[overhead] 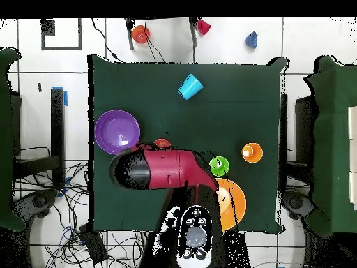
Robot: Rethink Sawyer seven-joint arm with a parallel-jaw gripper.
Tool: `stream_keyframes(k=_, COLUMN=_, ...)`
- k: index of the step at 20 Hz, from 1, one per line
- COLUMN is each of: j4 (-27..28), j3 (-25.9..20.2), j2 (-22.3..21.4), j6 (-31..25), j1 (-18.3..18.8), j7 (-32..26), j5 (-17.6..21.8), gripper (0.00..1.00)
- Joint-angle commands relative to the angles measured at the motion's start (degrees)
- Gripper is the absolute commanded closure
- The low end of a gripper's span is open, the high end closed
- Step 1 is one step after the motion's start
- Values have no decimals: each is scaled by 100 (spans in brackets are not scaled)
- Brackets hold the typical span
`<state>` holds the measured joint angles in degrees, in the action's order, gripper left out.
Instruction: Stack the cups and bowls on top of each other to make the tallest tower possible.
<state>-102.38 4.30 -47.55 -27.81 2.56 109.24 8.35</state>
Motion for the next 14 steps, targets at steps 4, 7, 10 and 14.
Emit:
stream_keyframes(k=4, j4=-611, j3=-486, j2=247, j6=409, j1=341, j7=704, j5=-315, gripper=0)
stream_keyframes(k=7, j4=-431, j3=-291, j2=603, j6=621, j1=327, j7=711, j5=-114, gripper=0)
stream_keyframes(k=10, j4=-440, j3=-480, j2=834, j6=911, j1=539, j7=514, j5=-26, gripper=0)
stream_keyframes(k=14, j4=-373, j3=-502, j2=1255, j6=1378, j1=621, j7=668, j5=-32, gripper=0)
